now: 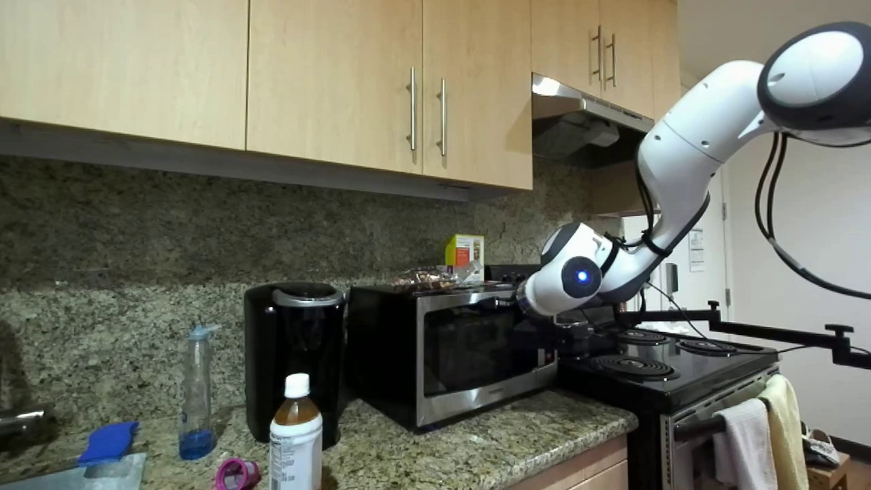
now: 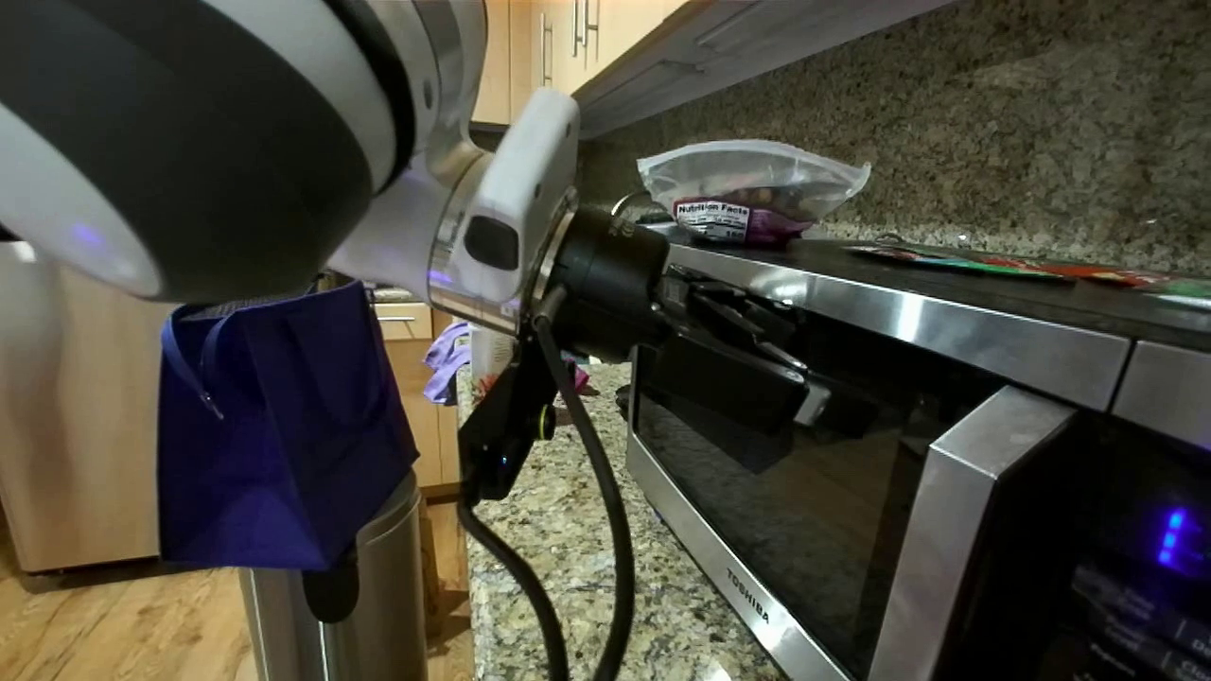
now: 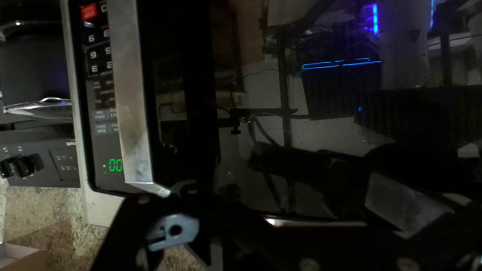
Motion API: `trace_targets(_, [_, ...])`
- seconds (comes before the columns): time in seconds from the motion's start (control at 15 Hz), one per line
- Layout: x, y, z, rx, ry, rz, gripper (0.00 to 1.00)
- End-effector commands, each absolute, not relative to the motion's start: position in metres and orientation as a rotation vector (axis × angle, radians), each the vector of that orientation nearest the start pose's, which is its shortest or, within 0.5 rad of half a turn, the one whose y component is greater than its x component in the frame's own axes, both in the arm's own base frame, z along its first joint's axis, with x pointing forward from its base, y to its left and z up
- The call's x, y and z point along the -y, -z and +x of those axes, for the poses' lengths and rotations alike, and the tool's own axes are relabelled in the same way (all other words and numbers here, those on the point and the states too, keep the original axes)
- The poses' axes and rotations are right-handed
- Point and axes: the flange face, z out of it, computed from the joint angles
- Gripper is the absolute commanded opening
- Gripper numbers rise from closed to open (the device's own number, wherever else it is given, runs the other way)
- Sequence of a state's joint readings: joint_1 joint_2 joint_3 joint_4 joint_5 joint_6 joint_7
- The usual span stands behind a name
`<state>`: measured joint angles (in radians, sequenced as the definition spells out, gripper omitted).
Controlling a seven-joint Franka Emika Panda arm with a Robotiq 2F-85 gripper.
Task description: Close the microwave door
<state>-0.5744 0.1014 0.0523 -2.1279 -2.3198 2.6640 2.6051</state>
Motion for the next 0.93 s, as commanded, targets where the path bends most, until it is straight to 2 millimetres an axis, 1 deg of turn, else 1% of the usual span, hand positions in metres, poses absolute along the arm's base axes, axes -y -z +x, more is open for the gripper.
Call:
trace_targets(0.0, [0.263, -0.373, 0.499, -1.41, 1.994, -2.6, 1.0])
trace_targets(0.47, [0.264, -0.374, 0.499, -1.402, 1.974, -2.601, 1.0])
trace_targets(0.53, [0.265, -0.371, 0.503, -1.446, 1.97, -2.584, 1.0])
trace_targets(0.67, [0.264, -0.373, 0.495, -1.473, 2.018, -2.604, 1.0])
trace_targets(0.73, [0.264, -0.377, 0.483, -1.502, 2.068, -2.601, 1.0])
trace_targets(0.87, [0.263, -0.379, 0.46, -1.5, 2.058, -2.665, 1.0])
